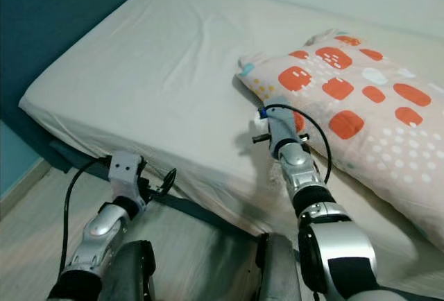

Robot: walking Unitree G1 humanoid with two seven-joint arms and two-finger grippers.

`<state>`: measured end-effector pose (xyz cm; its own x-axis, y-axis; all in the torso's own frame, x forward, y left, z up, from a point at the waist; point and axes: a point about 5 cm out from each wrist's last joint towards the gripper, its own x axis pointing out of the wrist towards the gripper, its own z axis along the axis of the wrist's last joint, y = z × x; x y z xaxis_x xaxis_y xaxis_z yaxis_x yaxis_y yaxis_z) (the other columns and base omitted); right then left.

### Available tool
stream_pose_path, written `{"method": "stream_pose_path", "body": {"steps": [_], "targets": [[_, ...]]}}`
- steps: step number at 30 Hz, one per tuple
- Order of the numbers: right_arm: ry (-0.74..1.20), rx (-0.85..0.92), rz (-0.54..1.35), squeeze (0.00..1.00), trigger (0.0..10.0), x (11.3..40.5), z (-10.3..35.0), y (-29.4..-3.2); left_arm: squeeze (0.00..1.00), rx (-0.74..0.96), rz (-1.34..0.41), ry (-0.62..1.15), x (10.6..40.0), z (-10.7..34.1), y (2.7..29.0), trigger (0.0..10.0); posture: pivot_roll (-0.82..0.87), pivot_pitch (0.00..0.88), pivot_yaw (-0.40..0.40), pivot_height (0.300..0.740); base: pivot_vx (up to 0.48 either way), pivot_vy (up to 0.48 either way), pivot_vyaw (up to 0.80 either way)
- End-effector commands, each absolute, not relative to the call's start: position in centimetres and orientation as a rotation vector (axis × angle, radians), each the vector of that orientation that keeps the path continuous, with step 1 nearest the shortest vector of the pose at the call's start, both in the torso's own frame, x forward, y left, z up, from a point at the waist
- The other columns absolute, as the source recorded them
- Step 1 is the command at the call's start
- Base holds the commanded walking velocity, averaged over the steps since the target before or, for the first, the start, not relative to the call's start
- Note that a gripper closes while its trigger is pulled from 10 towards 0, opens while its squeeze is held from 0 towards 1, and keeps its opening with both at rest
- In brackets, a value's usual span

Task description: Clean up the room

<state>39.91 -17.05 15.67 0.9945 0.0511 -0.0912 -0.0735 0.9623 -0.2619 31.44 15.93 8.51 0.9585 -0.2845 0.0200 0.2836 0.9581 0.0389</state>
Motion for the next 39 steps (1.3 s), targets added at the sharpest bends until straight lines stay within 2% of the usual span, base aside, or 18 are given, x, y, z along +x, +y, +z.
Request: {"method": "stream_pose_path", "body": {"steps": [1, 3, 10, 12, 15, 16, 17, 18, 22, 23, 24, 36, 37, 38, 39], "targets": [[0.084, -0.273, 0.037, 0.00, 0.0, 39.9, 15.8, -17.7, 0.00, 0.034, -0.294, 0.010, 31.1, 7.6, 15.6, 10.0, 0.06, 0.132, -0.083, 0.506, 0.000, 0.000, 0.00], [0.140, -0.260, 0.010, 0.00, 0.0, 39.4, 14.7, -18.8, 0.00, 0.034, -0.311, 0.007, 31.3, 7.6, 15.1, 10.0, 0.05, 0.121, -0.084, 0.506, 0.000, 0.000, 0.00], [0.252, -0.204, 0.007, 0.00, 0.0, 38.0, 11.4, -18.9, 0.00, 0.039, -0.338, 0.005, 31.6, 7.5, 14.5, 10.0, 0.05, 0.113, -0.081, 0.506, 0.000, 0.000, 0.00], [0.293, -0.123, -0.034, 0.00, 0.0, 37.3, 10.1, -19.3, 0.00, 0.040, -0.341, 0.005, 31.6, 7.4, 14.4, 10.0, 0.04, 0.111, -0.079, 0.506, 0.000, 0.000, 0.00], [0.291, -0.109, -0.023, 0.00, 0.0, 37.2, 9.8, -19.0, 0.00, 0.041, -0.343, 0.005, 31.6, 7.4, 14.4, 10.0, 0.03, 0.114, -0.077, 0.506, 0.000, 0.000, 0.00], [0.291, -0.119, -0.019, 0.00, 4.3, 37.2, 9.8, -18.7, 0.00, 0.041, -0.342, 0.006, 31.6, 7.4, 14.4, 10.0, 0.03, 0.114, -0.077, 0.506, 0.000, 0.000, 0.00], [0.293, -0.125, -0.019, 0.00, 4.3, 37.2, 9.7, -18.6, 0.00, 0.042, -0.342, 0.006, 31.7, 7.4, 14.4, 10.0, 0.03, 0.114, -0.077, 0.506, 0.000, 0.000, 0.00], [0.296, -0.124, -0.084, 0.00, 10.0, 37.2, 9.7, -19.0, 0.00, 0.041, -0.340, 0.005, 31.7, 7.4, 14.5, 10.0, 0.03, 0.116, -0.078, 0.506, 0.000, 0.000, 0.00], [0.290, -0.106, -0.089, 0.00, 10.0, 37.2, 9.8, -18.9, 0.00, 0.042, -0.340, 0.004, 31.6, 7.4, 14.5, 10.0, 0.03, 0.121, -0.079, 0.506, 0.000, 0.000, 0.00], [0.280, -0.081, -0.088, 0.58, 10.0, 37.3, 9.9, -18.7, 0.00, 0.041, -0.338, 0.005, 31.6, 7.3, 14.6, 10.0, 0.03, 0.121, -0.079, 0.506, 0.000, 0.000, 0.00], [0.282, -0.057, -0.078, 1.00, 10.0, 37.3, 9.9, -18.5, 0.00, 0.043, -0.340, 0.006, 31.5, 7.2, 14.7, 10.0, 0.03, 0.130, -0.077, 0.506, 0.000, 0.000, 0.00], [0.392, -0.025, -0.071, 1.00, 10.0, 36.7, 8.5, -18.4, 0.00, 0.055, -0.355, 0.005, 31.3, 7.0, 14.6, 10.0, 0.03, 0.138, -0.077, 0.506, 0.000, 0.000, 0.00], [0.411, -0.025, -0.068, 0.96, 10.0, 36.6, 8.2, -18.3, 0.00, 0.056, -0.356, 0.006, 31.3, 7.0, 14.6, 10.0, 0.03, 0.138, -0.077, 0.506, 0.000, 0.000, 0.00], [0.426, -0.024, -0.069, 0.82, 10.0, 36.5, 8.1, -18.3, 0.00, 0.057, -0.358, 0.006, 31.3, 7.0, 14.6, 10.0, 0.03, 0.138, -0.077, 0.506, 0.000, 0.000, 0.00], [0.426, -0.024, -0.069, 0.82, 10.0, 36.5, 8.1, -18.3, 0.00, 0.057, -0.358, 0.006, 31.3, 7.0, 14.6, 10.0, 0.03, 0.138, -0.077, 0.506, 0.000, 0.000, 0.00]]}}
